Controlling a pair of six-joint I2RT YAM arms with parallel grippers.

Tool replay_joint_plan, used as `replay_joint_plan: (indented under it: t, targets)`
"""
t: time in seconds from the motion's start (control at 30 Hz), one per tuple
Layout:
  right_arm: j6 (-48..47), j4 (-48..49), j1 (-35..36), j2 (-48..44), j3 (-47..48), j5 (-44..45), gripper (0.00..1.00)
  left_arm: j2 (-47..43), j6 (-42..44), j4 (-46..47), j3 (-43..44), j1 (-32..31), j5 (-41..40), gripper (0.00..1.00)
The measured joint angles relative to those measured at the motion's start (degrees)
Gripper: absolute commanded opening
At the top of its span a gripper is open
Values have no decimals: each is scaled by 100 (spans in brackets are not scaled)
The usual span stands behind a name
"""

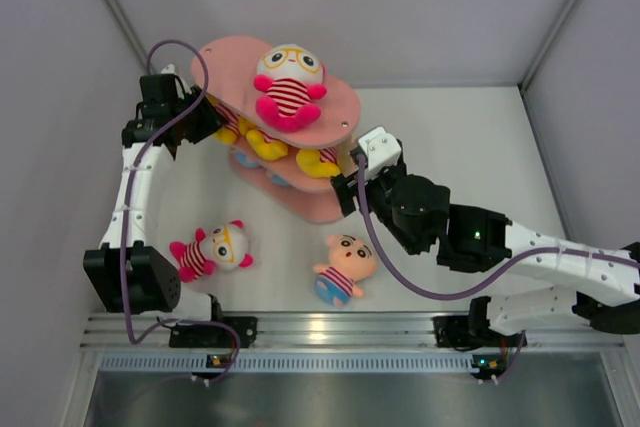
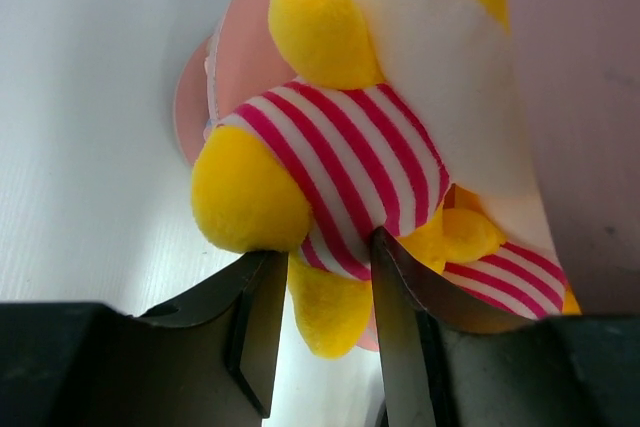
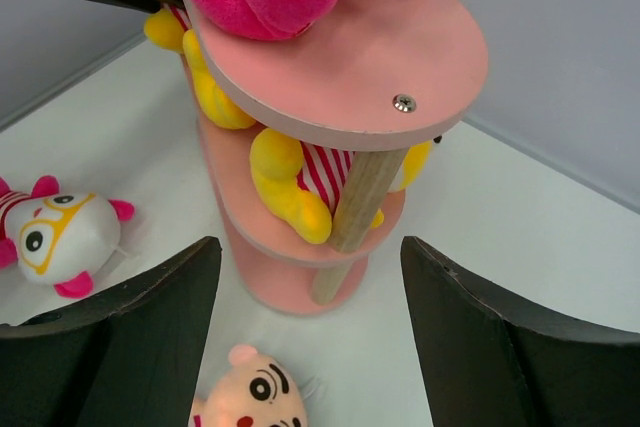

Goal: Place and organize the stuffed toys onto the shelf

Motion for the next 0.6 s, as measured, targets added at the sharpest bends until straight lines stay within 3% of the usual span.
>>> replay_joint_plan:
  t: [0.3, 0.6]
  targets:
    - [24, 0, 0, -13, 2, -4, 73, 44, 74, 2, 72, 11, 140, 47]
    - [42, -13, 0, -13, 9, -20, 73, -190, 278, 4, 72, -4, 240, 57]
